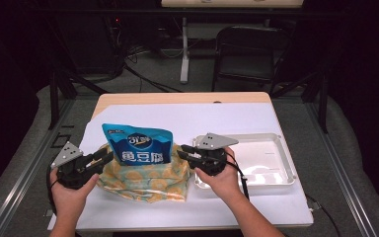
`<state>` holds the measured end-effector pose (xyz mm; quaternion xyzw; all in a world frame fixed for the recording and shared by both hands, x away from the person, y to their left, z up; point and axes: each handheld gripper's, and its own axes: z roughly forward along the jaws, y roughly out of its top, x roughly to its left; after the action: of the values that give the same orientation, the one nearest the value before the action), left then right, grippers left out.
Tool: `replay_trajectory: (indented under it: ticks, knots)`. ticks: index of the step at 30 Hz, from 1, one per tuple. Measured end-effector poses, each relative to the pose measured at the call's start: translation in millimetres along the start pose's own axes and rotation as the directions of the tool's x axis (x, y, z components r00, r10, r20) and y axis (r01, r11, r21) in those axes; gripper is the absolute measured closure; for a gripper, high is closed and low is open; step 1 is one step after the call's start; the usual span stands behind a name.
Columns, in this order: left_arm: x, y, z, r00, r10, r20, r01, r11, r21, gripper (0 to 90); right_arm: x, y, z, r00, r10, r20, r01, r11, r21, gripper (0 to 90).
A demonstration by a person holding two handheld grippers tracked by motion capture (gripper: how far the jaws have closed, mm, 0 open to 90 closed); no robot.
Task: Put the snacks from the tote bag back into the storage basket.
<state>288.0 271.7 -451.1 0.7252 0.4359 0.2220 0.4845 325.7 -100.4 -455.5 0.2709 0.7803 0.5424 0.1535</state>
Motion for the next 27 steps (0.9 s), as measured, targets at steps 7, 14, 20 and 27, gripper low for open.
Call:
replay_trajectory:
  ticks: [7, 14, 20, 27]
  knots:
    - [-0.7, 3.4, 3.5, 1.0000, -0.002, 0.004, 0.002, 0.9999, -0.011, 71.3, 2.4, 2.2, 0.8, 0.9997, 0.008, -0.021, -0.008, 1.000, -0.011, 72.5]
    - [-1.9, 1.8, 5.6, 0.9997, 0.020, 0.015, -0.020, 0.9998, -0.002, 75.4, 5.9, 1.1, 6.8, 0.9995, 0.003, -0.033, -0.004, 1.000, -0.002, 72.8]
    - [-3.7, -1.6, 11.1, 0.9992, 0.035, 0.021, -0.035, 0.9993, 0.013, 77.3, 9.3, -1.8, 14.4, 0.9993, -0.004, -0.038, 0.005, 1.000, 0.017, 73.7]
    - [-4.5, -4.8, 15.5, 0.9985, 0.047, 0.027, -0.048, 0.9984, 0.031, 79.1, 10.5, -3.2, 19.1, 0.9989, 0.000, -0.048, 0.002, 1.000, 0.026, 73.4]
